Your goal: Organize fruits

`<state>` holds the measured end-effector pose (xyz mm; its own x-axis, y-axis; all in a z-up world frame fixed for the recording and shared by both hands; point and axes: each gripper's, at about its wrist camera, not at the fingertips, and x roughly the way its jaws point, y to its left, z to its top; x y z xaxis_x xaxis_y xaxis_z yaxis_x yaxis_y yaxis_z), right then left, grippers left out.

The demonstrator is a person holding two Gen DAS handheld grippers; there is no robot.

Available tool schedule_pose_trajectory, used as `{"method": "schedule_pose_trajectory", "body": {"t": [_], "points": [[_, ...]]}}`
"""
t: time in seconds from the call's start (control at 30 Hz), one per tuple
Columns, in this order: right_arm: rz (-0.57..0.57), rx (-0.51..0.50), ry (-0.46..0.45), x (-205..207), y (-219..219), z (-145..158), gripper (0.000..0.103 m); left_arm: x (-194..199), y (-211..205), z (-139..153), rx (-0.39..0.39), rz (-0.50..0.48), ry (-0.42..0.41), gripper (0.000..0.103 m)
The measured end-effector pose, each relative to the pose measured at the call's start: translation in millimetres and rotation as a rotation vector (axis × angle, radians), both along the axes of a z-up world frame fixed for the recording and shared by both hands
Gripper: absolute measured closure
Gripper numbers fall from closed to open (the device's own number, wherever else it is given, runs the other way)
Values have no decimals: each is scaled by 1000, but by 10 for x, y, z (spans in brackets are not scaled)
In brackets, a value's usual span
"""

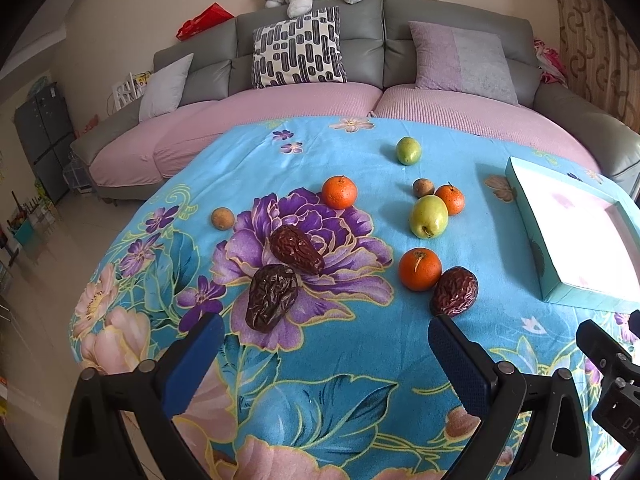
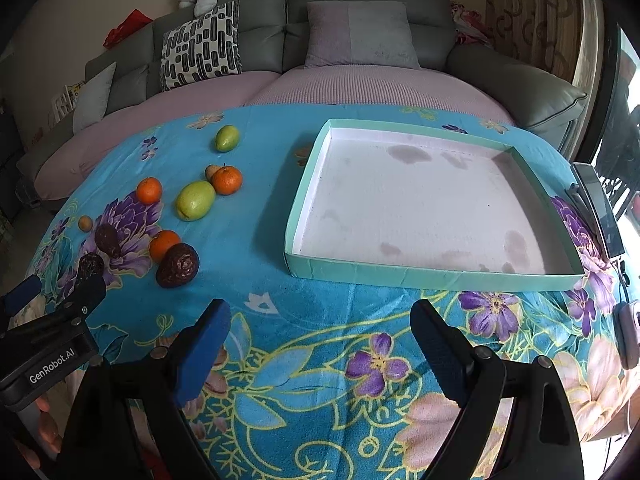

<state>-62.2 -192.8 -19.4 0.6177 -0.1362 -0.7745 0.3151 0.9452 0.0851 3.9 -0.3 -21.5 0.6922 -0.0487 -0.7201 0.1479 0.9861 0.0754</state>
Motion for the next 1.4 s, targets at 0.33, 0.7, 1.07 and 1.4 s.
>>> {"method": "schedule_pose_trajectory", "body": {"t": [0.33, 0.7, 1.07, 1.4], "points": [[3, -17, 10, 18, 39, -16, 11, 9, 4, -25, 7, 5, 14, 0], [-5, -2, 14, 14, -1, -24, 11, -1, 11, -28, 12, 11, 10, 0], [-14, 8, 12, 5, -22, -21, 11, 0, -10, -27, 17, 5, 11, 0], [-23, 21, 12, -3, -51, -22, 11, -5, -10, -29, 17, 5, 11, 0]]}}
